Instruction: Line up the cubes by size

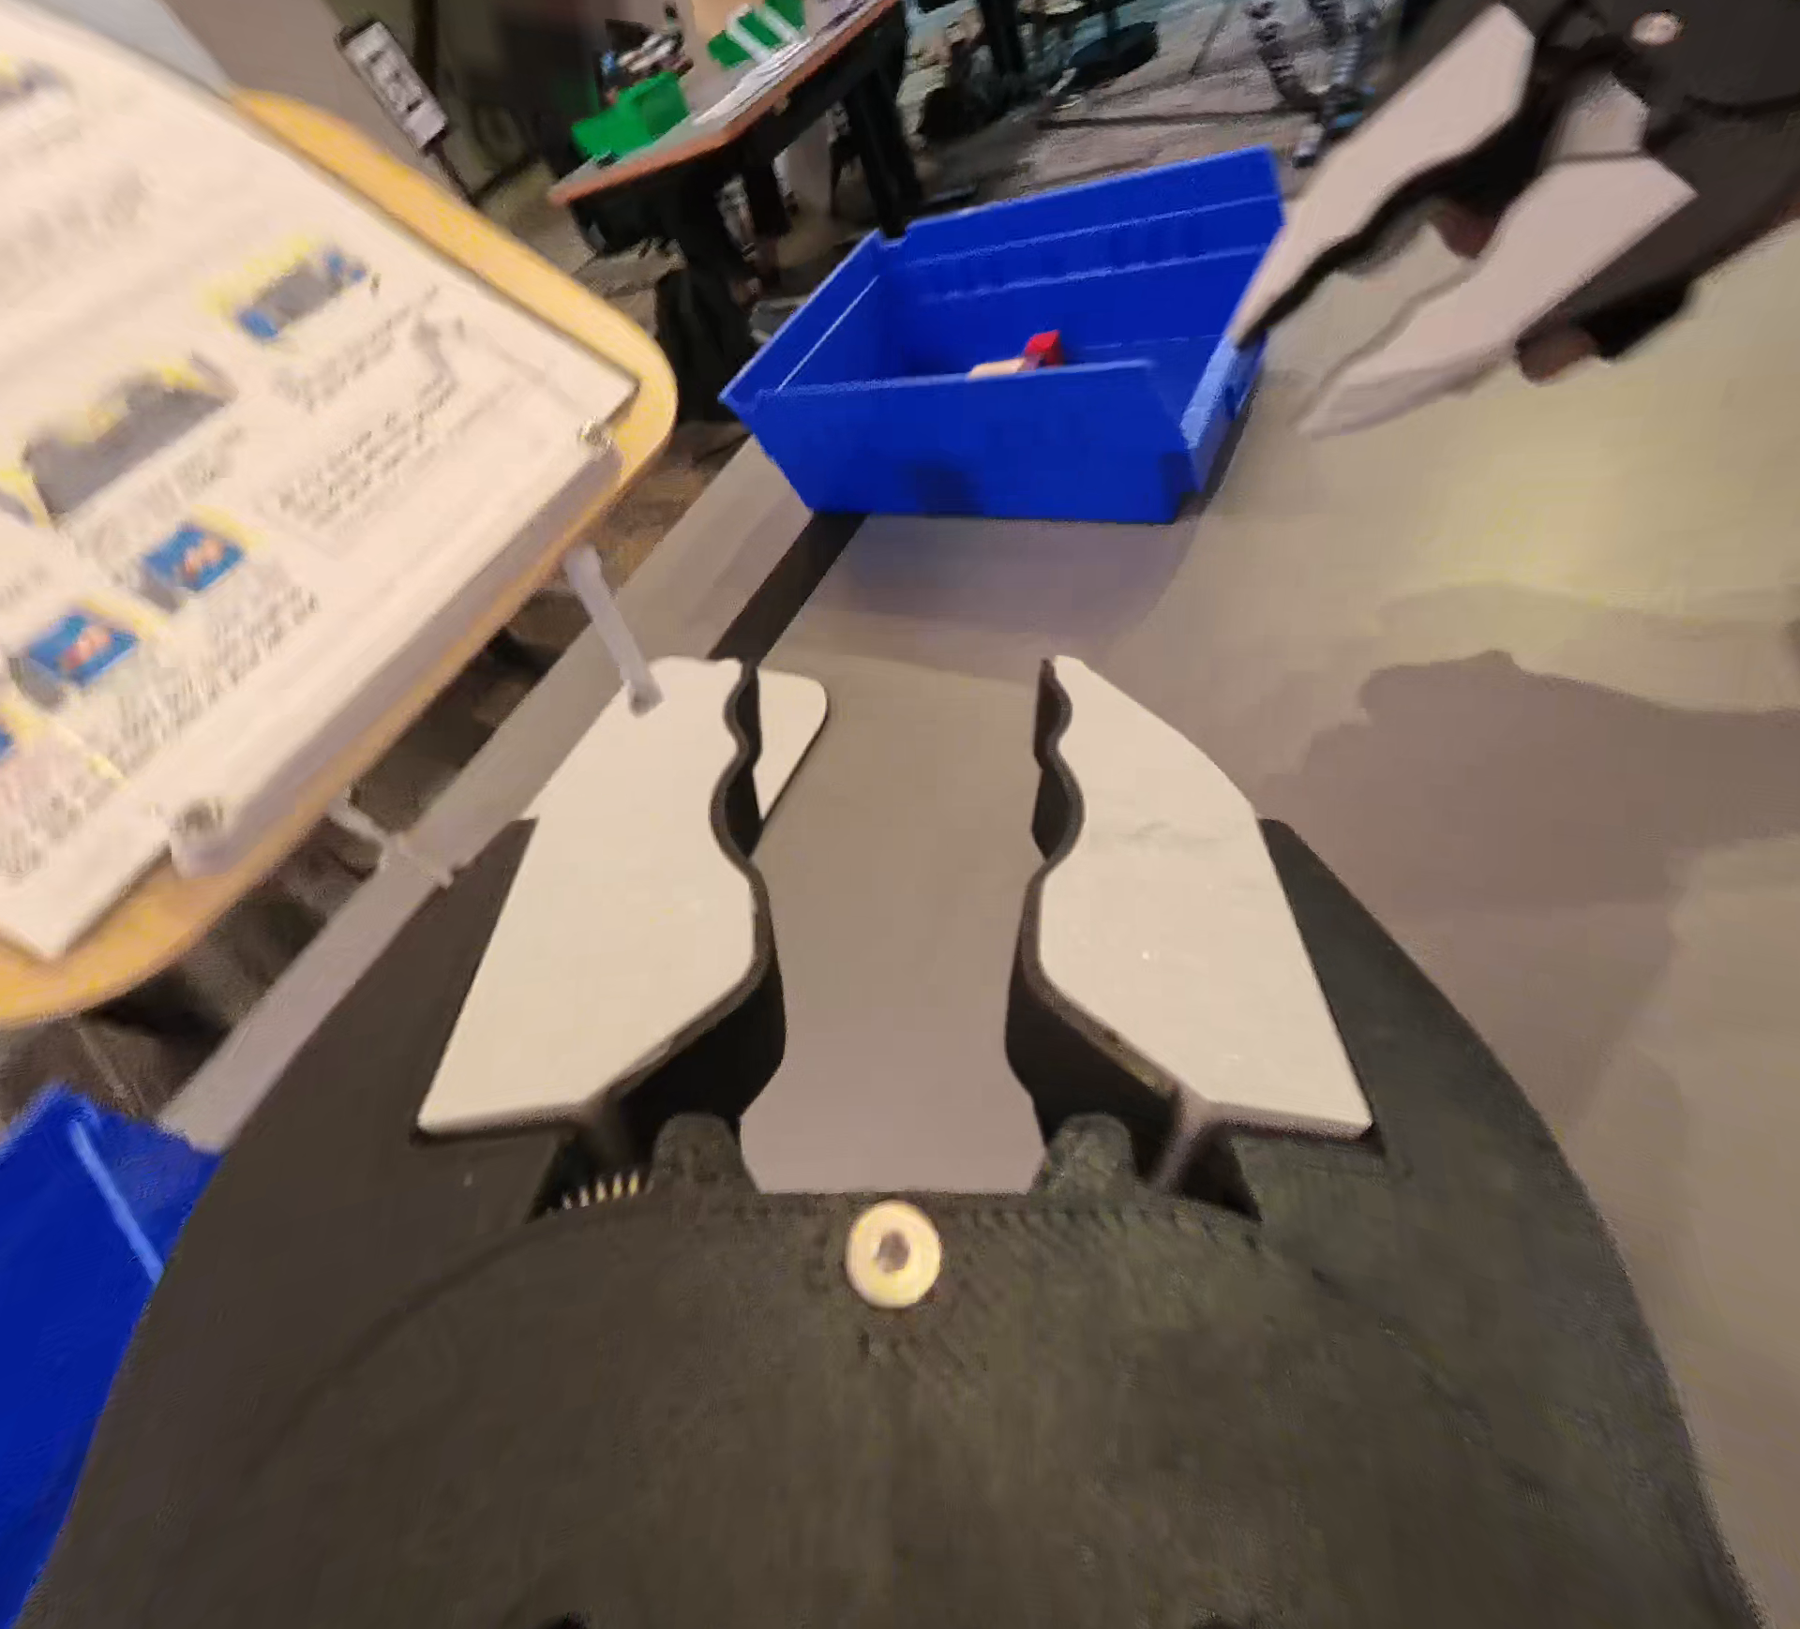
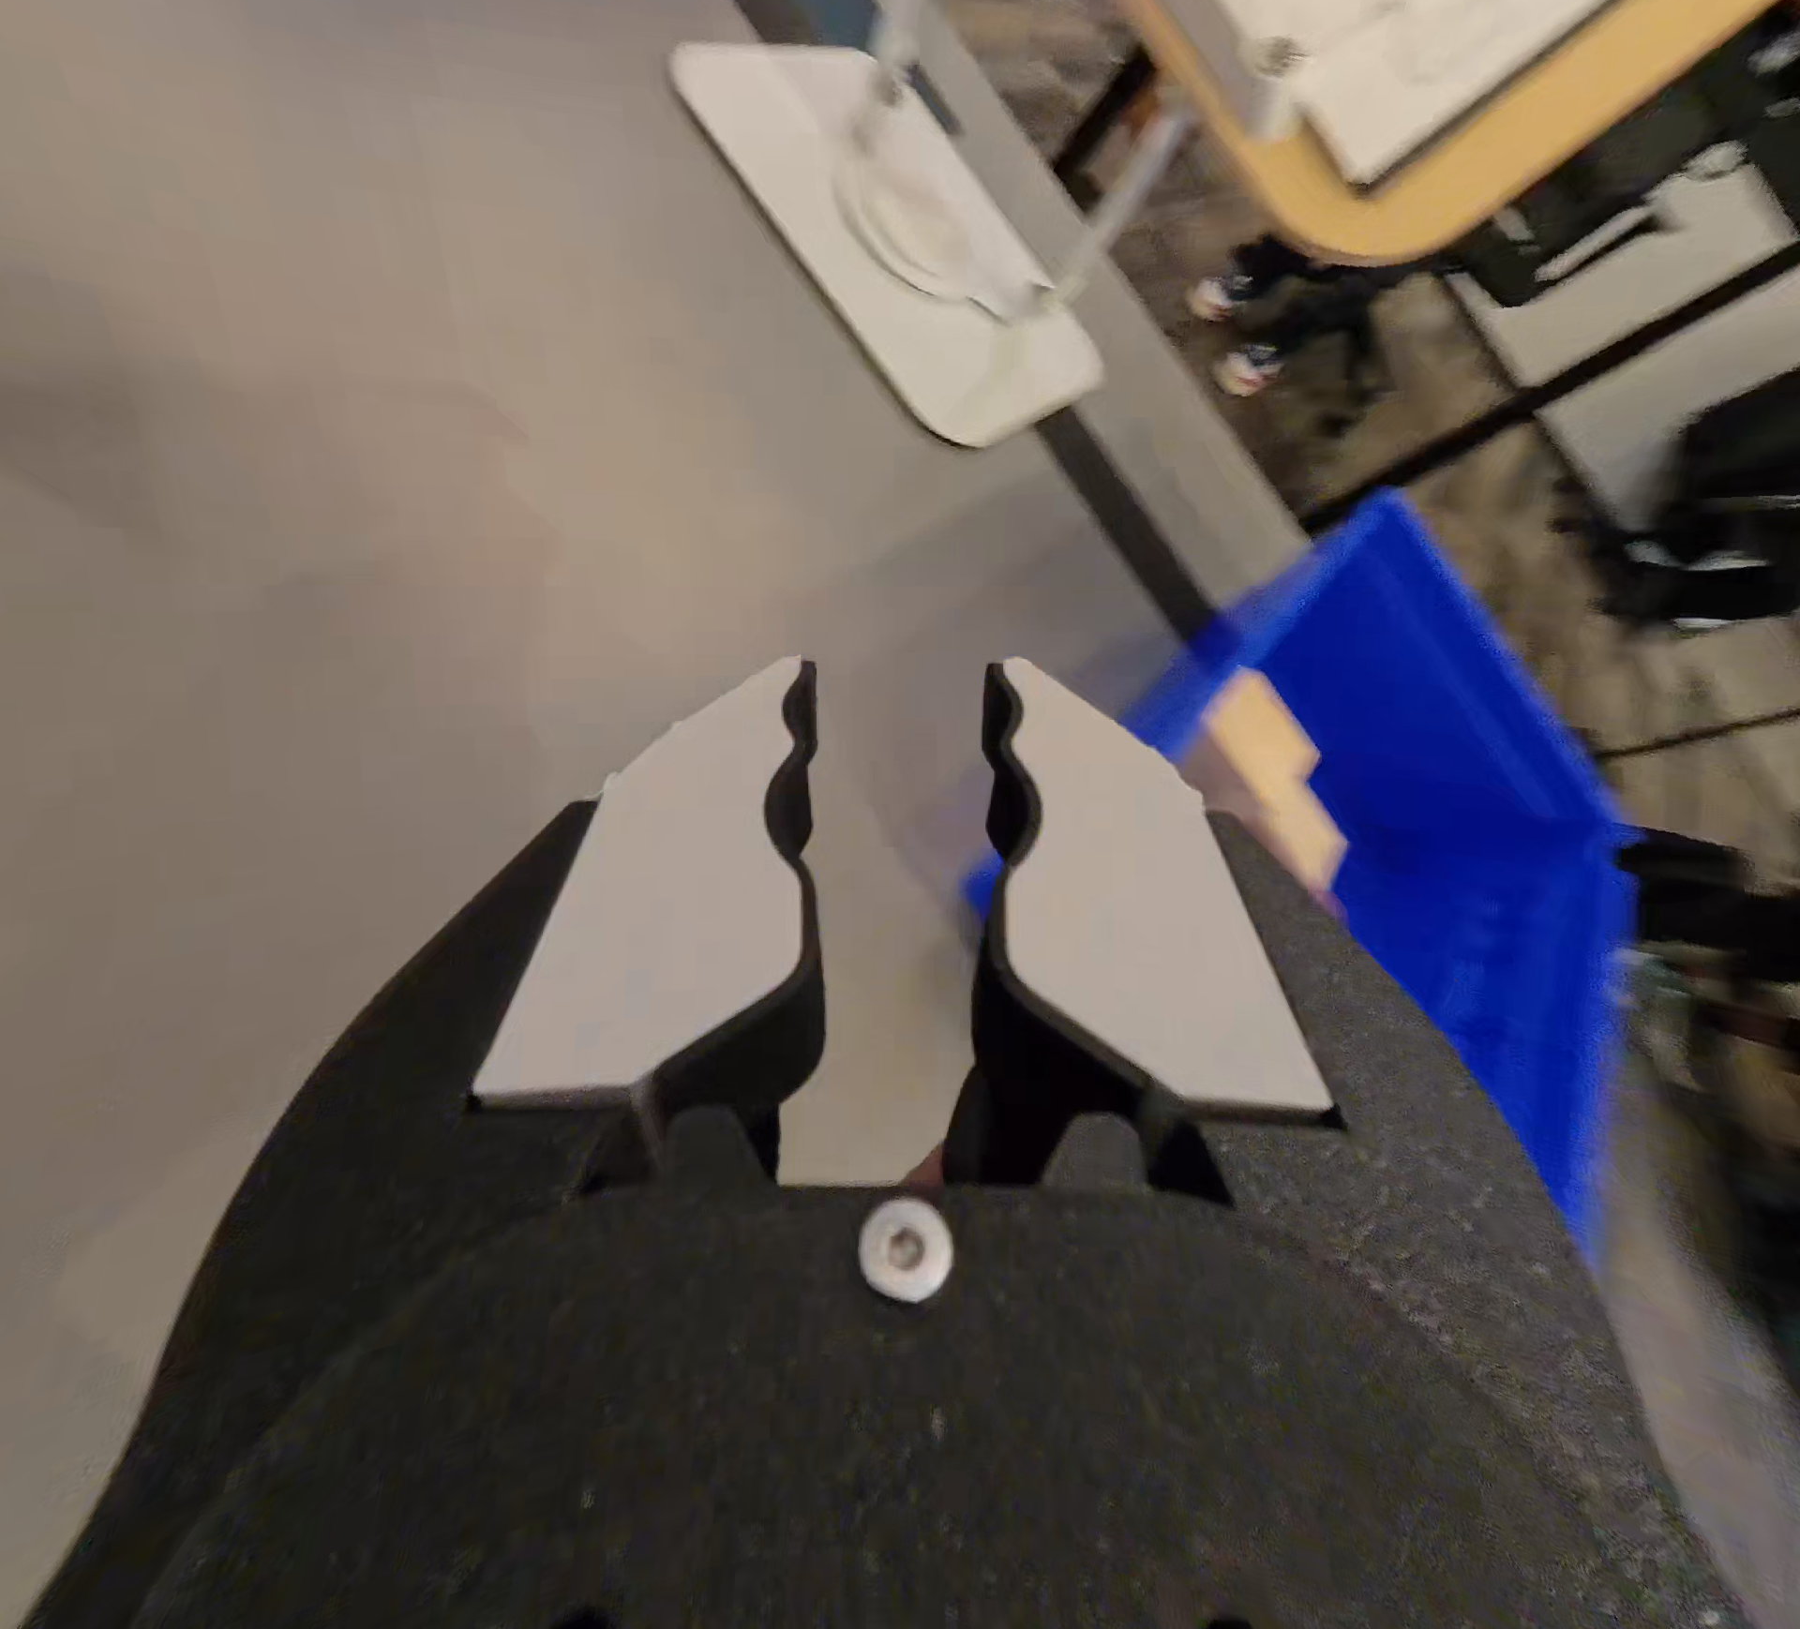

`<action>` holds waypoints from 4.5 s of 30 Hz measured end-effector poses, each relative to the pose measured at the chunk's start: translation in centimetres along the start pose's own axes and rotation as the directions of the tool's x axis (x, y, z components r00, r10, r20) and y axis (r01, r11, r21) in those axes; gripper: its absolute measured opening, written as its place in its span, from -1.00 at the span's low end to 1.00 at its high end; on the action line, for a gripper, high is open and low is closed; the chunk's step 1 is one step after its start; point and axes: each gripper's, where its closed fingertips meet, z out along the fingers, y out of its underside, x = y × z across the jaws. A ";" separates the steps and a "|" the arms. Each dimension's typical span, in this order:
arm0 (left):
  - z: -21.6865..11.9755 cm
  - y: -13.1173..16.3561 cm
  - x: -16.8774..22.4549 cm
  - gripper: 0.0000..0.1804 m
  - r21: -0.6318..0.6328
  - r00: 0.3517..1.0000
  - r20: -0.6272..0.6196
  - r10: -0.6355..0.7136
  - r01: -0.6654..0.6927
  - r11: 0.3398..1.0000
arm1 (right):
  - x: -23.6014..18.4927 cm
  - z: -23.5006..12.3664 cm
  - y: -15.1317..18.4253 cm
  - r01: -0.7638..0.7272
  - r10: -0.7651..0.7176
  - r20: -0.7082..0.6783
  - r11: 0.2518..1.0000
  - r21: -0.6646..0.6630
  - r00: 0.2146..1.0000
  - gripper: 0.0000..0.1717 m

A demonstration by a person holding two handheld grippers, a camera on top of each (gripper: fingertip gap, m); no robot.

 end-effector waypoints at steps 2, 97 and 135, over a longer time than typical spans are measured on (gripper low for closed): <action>-0.4 1.2 -0.1 -0.41 0.026 0.994 0.046 -0.096 0.095 0.995 | -2.5 1.2 -1.8 -0.108 0.105 0.046 0.992 0.069 0.993 -0.62; -16.2 10.0 -11.0 -0.16 0.163 0.533 0.813 -0.235 0.178 0.970 | 15.8 -7.2 10.0 -0.310 0.457 -0.691 0.889 0.337 0.560 -0.27; -23.6 28.0 -22.7 -0.96 0.299 0.330 0.720 -0.611 0.646 0.702 | 21.8 -1.2 22.7 -0.658 0.667 -0.540 0.710 0.251 0.513 -0.56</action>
